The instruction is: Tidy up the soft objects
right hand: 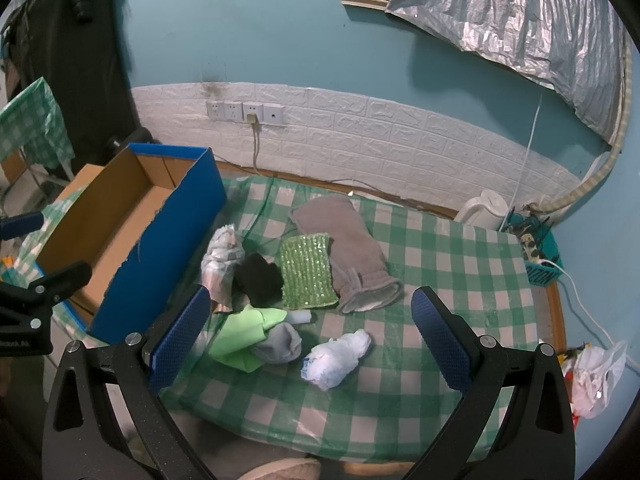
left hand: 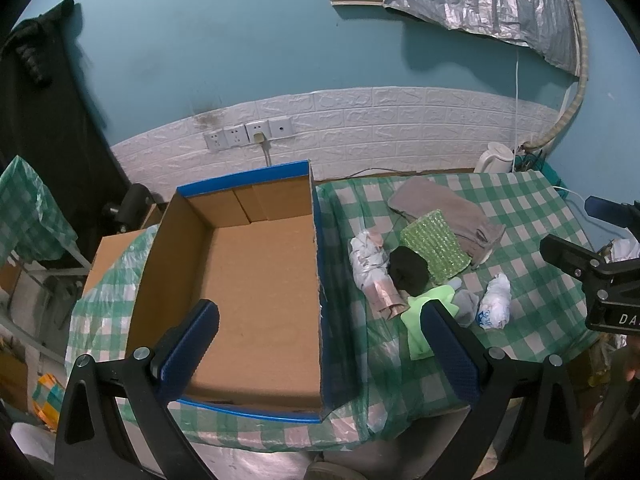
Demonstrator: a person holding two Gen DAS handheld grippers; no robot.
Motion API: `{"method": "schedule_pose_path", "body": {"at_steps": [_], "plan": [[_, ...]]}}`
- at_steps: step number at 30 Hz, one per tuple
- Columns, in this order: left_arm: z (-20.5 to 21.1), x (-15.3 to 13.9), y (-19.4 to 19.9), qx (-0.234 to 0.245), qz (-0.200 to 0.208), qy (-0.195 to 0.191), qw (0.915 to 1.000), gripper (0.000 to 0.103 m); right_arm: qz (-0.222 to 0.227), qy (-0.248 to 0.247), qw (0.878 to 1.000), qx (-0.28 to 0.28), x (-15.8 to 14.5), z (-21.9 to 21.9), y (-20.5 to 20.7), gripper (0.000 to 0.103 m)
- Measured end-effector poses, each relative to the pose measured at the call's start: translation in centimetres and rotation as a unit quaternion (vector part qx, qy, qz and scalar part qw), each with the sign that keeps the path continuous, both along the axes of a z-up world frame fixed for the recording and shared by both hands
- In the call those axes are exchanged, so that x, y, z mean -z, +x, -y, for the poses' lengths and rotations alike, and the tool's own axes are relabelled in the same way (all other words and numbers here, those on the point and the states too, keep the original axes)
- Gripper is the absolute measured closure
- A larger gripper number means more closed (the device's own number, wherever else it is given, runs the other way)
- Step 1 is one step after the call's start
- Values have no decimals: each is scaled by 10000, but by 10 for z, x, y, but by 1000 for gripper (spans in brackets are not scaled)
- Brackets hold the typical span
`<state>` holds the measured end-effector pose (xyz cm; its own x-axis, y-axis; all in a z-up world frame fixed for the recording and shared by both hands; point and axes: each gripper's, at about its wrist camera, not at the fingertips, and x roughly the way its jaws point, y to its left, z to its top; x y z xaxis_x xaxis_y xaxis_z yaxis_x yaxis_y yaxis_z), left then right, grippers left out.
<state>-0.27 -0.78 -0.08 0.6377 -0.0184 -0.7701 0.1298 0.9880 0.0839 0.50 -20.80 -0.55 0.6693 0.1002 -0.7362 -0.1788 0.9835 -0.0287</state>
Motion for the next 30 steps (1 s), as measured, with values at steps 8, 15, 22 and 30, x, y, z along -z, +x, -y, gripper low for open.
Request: {"method": "schedule_pose_path", "body": {"at_steps": [8,15,22,30], "plan": [[4,3,0,74,-24,-8,10000,1,-10,-1,10000,38,2,5,0,2],[10,9,-2,158,-104,28,9998,1,-99,-9,9999,93,7,10,3,2],[17,18,0,244,-290,62,9993,1,-197,-36,9997,124,14,15,5,2],[27,29,-1,376,-394,168,9984,1,-302,-44,9993,201,23,19,9,2]]}}
